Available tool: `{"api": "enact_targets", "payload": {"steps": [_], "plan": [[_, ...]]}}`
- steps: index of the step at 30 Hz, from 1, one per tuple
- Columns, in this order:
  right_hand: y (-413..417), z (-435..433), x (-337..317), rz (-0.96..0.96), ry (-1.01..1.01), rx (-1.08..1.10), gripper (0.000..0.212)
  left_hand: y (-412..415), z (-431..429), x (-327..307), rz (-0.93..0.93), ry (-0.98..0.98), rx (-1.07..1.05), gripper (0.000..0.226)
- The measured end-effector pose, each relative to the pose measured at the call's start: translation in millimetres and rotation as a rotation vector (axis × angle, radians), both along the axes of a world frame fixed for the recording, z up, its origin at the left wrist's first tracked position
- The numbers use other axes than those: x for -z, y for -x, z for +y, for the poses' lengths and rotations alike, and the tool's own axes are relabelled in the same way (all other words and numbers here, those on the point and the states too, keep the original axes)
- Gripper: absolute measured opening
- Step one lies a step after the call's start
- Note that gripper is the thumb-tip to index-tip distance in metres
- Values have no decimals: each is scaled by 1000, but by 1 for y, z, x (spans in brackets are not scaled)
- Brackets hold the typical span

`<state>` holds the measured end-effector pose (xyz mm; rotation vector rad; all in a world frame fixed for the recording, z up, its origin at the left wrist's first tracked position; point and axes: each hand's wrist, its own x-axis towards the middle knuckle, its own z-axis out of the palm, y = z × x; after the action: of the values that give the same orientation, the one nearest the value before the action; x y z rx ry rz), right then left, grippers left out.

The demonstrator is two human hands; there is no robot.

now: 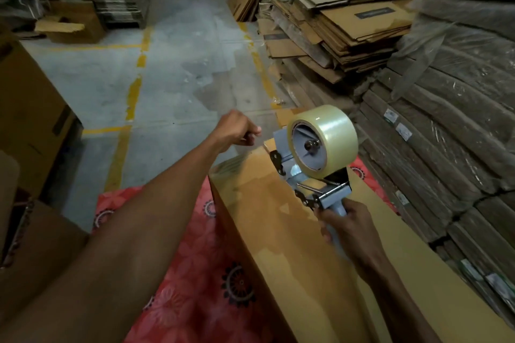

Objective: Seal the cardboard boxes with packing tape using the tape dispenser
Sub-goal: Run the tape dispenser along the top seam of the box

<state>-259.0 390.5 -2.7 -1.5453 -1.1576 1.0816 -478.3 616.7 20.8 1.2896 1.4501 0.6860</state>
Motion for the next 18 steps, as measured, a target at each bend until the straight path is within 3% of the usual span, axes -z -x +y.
{"api": "enact_targets", "payload": {"steps": [3, 7, 12, 18], "plan": [[-1, 7, 3, -68, 16, 30, 16, -11, -2, 18, 81, -30, 15, 17], [2, 15, 6, -78, 83, 45, 14, -18, -9, 36, 132, -130, -52, 25], [3, 16, 8, -103, 103, 67, 15, -21, -9, 40, 211, -196, 14, 28], [4, 17, 5, -103, 144, 54, 19, -20, -3, 45, 272, -139, 51, 35]]}}
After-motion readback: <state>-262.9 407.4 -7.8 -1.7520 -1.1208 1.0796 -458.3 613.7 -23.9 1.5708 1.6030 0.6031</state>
